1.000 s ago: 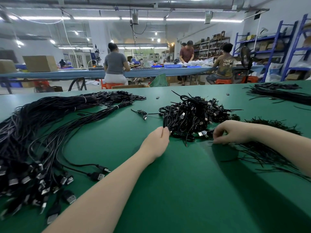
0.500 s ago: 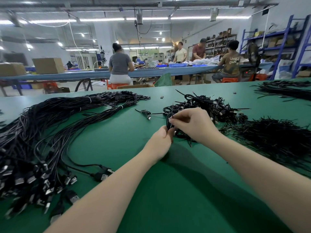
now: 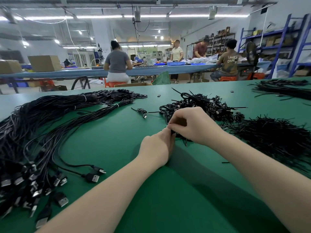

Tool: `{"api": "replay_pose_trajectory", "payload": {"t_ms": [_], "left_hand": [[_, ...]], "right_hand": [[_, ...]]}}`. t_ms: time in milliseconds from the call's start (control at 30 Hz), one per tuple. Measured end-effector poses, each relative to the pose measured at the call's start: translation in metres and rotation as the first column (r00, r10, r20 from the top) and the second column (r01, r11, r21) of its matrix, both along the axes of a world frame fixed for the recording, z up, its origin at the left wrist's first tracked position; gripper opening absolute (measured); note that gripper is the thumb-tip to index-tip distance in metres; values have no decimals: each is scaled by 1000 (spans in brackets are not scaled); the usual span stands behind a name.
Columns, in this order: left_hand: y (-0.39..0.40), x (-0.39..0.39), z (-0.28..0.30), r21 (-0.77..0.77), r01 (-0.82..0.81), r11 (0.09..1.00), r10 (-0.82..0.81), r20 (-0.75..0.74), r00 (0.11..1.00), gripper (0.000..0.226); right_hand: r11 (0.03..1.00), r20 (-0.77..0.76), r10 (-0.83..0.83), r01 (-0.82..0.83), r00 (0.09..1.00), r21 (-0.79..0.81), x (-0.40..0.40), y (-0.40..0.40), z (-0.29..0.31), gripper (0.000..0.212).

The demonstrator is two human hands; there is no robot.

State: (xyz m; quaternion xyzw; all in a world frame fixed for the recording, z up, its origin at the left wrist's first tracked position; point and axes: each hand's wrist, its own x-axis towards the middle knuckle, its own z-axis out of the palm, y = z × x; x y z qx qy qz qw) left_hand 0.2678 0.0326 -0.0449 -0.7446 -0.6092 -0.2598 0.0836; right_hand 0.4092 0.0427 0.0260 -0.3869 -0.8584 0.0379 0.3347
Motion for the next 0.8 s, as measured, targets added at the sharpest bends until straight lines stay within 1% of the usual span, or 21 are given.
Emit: {"api": "replay_pose_trajectory", "payload": {"t_ms": [67,100,200,267,300,367,433,467,533,567,600,633,667,700,733,767,800], "left_hand": [[1,3,0,-2,-34,999,34,-72,997,30],[1,4,0,-3,-35,999,34,-99,994,31],[-1,7,0,13,-26,1000,28,-147,989,32],[-3,7,3,44,-32,999,39,-173,984,31],[-6,7,5,76,-27,997,42,-196,980,29],[-11,5,12,206,40,978,18,-269,963,23],[-16,6,17,271,115,956,-2,-383,924,21],[-17,8,17,270,138,953,-6,-437,900,18],[-21,10,18,269,199,942,-51,-473,880,13],[-24,12,20,263,238,935,-93,-465,880,10],[-26,13,21,271,281,921,-136,-453,881,9],[-28,14,22,282,318,905,-176,-433,884,15],[-29,15,21,283,355,891,-230,-392,891,22],[-31,16,23,261,380,888,-297,-305,905,23],[-31,18,23,235,388,891,-352,-179,919,21],[-31,19,24,202,377,904,-382,-13,924,20],[-30,20,23,188,360,914,-392,171,904,20]], "right_hand": [[999,160,-8,2,987,40,4,-1,9,6],[1000,192,-7,2,981,28,6,-1,13,6],[998,162,21,-12,987,-57,10,-2,16,6],[997,146,25,-14,989,-74,10,-1,16,5],[997,138,25,-15,990,-73,10,-1,16,5],[995,124,29,-17,992,-95,14,0,20,7],[986,124,36,-15,992,-166,22,2,25,12],[976,120,36,-9,992,-217,27,3,27,14],[940,82,10,19,997,-340,40,8,29,17],[904,59,-2,27,998,-427,47,10,28,20],[842,29,1,14,1000,-540,53,11,27,24],[749,-19,20,-27,1000,-662,59,12,24,24],[628,-102,37,-102,994,-771,63,12,20,22],[502,-212,30,-198,977,-842,64,12,15,15],[399,-327,-9,-297,945,-868,63,11,10,9],[335,-426,-67,-382,902,-861,60,10,5,7],[308,-501,-129,-445,856,-841,53,10,0,9]]}}
